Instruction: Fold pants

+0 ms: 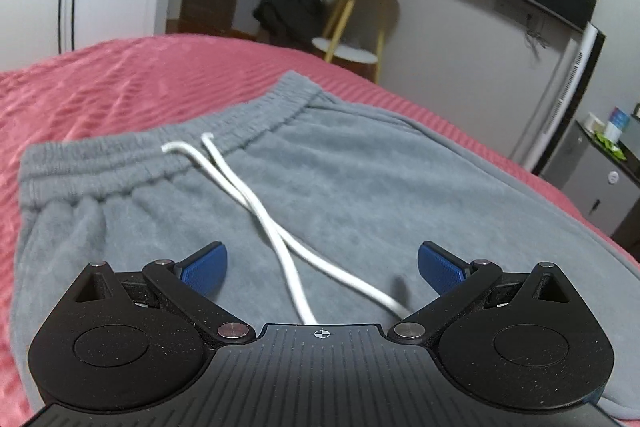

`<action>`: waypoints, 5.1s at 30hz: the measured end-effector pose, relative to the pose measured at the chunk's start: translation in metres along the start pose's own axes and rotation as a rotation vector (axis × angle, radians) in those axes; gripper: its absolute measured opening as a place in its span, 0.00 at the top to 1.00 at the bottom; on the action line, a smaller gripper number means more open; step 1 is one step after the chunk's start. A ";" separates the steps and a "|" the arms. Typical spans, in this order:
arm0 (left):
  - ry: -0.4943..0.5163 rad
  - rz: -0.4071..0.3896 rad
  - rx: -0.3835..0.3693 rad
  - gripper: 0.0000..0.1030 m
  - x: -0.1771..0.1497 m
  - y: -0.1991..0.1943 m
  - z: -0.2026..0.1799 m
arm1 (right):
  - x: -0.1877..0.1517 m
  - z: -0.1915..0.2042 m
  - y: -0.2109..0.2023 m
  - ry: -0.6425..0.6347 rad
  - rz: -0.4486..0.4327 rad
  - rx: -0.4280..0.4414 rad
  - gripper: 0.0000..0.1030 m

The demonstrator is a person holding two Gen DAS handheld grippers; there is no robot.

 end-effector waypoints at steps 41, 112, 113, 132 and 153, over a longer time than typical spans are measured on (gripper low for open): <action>-0.228 0.482 -0.394 0.25 0.035 0.112 -0.117 | -0.076 -0.172 0.010 0.521 -0.216 0.150 0.66; -0.149 0.376 -0.063 0.67 -0.009 -0.090 0.112 | -0.270 -0.290 -0.114 0.331 -0.195 -0.084 0.92; -0.094 0.310 -0.003 0.55 0.000 -0.099 0.112 | -0.270 -0.295 -0.122 0.346 -0.199 -0.144 0.83; 0.272 0.156 -0.249 0.17 -0.101 -0.043 -0.082 | -0.235 0.060 -0.027 0.272 0.097 0.961 0.61; 0.073 0.077 -0.062 0.11 -0.041 -0.065 -0.010 | -0.251 -0.368 -0.108 0.779 -0.265 0.140 0.72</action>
Point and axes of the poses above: each gripper's, at about its wrist camera, not at the fingertips, and y roughly the way its jaws point, z to its left, x to its top, the point moved 9 cm from there along y, roughly the way its jaws point, and after that the axes turned 10 degrees about -y, right-handed, at the moved point
